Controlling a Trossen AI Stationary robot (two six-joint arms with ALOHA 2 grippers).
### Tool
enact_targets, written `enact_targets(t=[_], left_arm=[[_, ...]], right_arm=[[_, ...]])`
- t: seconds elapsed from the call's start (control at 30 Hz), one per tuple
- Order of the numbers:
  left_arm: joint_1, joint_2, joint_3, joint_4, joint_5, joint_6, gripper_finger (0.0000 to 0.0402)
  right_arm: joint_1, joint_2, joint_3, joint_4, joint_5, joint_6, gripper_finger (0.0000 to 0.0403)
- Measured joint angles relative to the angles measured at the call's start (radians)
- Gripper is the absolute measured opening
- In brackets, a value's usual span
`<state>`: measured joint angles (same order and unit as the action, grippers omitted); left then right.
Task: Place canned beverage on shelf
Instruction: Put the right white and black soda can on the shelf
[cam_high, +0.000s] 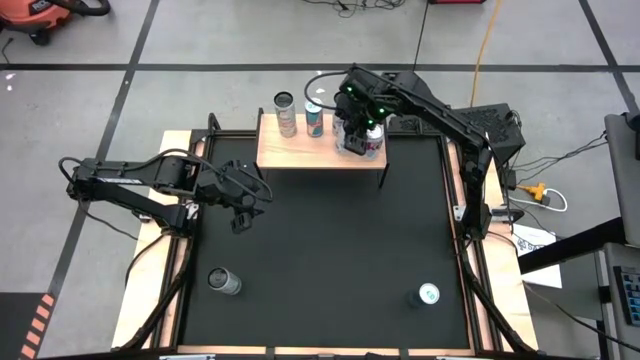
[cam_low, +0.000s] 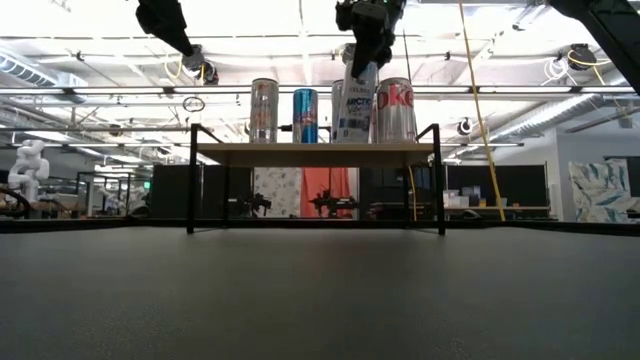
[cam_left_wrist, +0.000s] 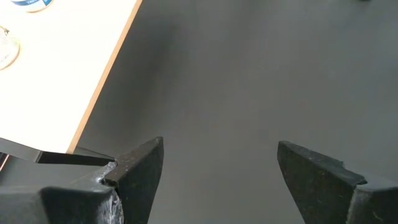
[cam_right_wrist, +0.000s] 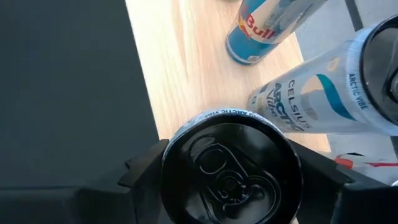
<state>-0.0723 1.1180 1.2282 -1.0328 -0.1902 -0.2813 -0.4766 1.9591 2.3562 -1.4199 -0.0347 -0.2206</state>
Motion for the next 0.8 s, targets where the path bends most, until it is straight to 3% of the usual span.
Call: enact_targets(t=[0.8], left_arm=[[0.000,0.000,0.000,0.001,0.000,0.000,0.0316]], right_arm=[[0.001,-0.002,-0.001,0.013,-0.022,-0.026,0.0250]])
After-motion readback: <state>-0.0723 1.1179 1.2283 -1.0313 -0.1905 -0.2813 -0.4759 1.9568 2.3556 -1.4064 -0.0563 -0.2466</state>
